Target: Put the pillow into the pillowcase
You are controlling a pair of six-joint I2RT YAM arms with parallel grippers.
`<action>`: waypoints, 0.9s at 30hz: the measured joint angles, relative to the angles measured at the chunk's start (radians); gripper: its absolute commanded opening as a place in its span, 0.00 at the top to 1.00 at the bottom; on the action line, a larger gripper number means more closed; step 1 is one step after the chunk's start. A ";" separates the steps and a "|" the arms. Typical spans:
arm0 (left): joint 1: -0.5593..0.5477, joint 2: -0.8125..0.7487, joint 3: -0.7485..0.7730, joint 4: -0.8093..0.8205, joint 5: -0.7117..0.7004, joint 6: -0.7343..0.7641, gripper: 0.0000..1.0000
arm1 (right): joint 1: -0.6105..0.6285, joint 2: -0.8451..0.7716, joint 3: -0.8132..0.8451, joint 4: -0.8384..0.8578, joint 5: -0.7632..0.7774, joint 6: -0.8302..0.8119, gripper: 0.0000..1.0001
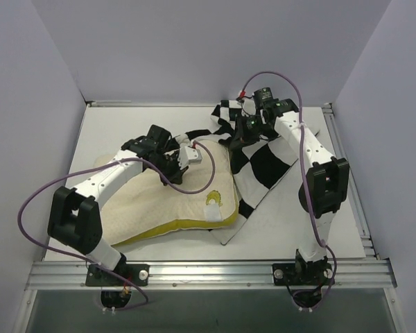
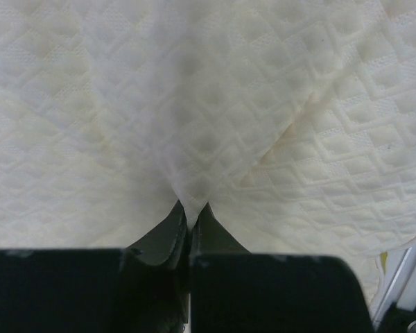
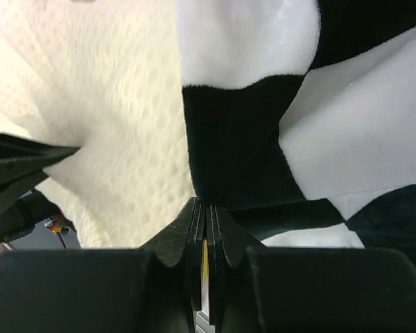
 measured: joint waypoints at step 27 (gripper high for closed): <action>0.044 0.275 0.218 0.310 -0.229 -0.327 1.00 | -0.006 -0.129 -0.193 0.044 -0.039 -0.049 1.00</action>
